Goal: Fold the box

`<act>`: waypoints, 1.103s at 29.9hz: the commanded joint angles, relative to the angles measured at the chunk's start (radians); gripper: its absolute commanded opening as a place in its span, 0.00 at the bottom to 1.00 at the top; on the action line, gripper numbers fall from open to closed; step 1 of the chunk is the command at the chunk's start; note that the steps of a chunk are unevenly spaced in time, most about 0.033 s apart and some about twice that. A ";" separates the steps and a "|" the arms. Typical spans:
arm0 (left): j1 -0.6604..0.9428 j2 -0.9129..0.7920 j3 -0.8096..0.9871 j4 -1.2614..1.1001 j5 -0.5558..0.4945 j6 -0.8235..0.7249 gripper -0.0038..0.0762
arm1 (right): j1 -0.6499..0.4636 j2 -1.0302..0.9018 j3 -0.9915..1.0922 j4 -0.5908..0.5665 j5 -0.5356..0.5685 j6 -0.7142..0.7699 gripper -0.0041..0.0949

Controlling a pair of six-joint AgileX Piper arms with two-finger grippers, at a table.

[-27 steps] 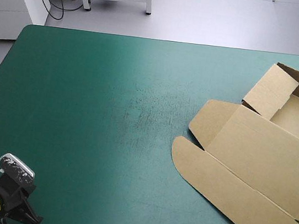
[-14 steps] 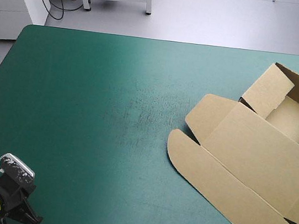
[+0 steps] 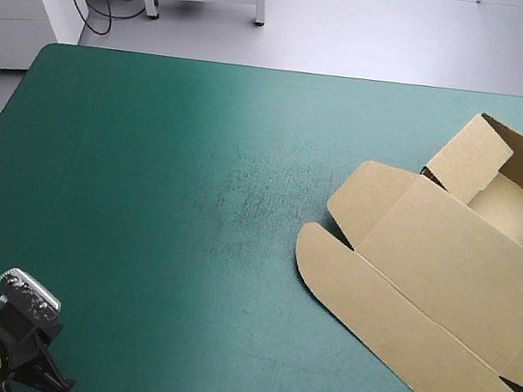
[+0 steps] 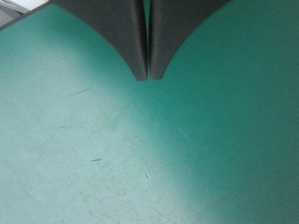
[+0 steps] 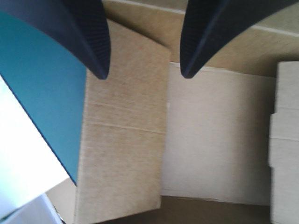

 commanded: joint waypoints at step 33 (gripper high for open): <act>0.000 0.009 -0.022 0.007 -0.045 -0.002 0.04 | 0.523 -0.988 0.915 -0.016 -0.152 -0.246 0.02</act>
